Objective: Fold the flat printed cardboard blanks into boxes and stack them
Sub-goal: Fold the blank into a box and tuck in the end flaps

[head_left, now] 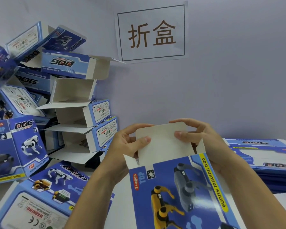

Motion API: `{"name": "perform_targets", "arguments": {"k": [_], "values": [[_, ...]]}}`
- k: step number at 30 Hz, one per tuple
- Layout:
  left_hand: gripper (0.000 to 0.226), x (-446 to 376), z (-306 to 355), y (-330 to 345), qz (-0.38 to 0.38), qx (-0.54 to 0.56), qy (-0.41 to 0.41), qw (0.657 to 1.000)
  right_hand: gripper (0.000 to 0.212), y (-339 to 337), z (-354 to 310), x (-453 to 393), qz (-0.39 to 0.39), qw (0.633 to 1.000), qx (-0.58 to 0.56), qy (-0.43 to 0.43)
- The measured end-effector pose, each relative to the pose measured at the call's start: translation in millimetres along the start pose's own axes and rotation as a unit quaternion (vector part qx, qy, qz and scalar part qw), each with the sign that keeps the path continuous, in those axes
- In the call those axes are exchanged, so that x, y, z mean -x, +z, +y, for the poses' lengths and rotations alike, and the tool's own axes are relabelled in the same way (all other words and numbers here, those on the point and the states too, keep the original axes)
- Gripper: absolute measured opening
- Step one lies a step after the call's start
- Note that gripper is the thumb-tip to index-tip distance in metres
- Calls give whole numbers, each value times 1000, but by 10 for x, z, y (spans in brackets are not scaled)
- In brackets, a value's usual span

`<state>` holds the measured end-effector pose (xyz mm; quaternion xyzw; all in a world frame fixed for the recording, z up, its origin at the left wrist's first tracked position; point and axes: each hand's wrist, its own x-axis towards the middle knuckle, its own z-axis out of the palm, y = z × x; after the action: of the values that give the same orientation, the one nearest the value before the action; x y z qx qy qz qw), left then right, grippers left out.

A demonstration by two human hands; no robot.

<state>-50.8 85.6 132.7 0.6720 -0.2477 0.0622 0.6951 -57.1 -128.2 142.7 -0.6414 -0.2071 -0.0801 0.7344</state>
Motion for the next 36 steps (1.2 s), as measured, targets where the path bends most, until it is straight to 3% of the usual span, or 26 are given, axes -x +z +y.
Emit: {"name": "perform_targets", "arguments": {"k": [6, 10, 14, 20, 23, 27, 31, 34, 36], "values": [[15, -13, -23, -6, 21, -21, 2, 1000, 18, 3, 46, -31, 18, 1000, 9, 1], [21, -33, 11, 19, 20, 14, -12, 1000, 26, -19, 47, -34, 1, 1000, -3, 4], [16, -33, 32, 66, 48, 56, -45, 996, 20, -12, 10, -32, 15, 1000, 6, 12], [27, -45, 87, 104, 102, 19, -63, 993, 61, 65, -84, -46, 86, 994, 59, 21], [25, -76, 65, 120, 109, 24, -87, 990, 57, 69, -42, -34, 106, 993, 52, 20], [27, -61, 47, 196, 64, 93, -119, 986, 34, 6, -7, -54, 144, 989, -21, 39], [55, -36, -30, 123, 12, 94, -105, 990, 31, -146, 30, -53, 221, 971, -85, 32], [82, -2, -53, 23, -94, 76, -102, 987, 22, -239, 35, -67, 274, 956, -107, 6], [78, 22, -100, -7, -172, -19, -90, 981, 18, -252, 40, -74, 286, 950, -126, -12]]}}
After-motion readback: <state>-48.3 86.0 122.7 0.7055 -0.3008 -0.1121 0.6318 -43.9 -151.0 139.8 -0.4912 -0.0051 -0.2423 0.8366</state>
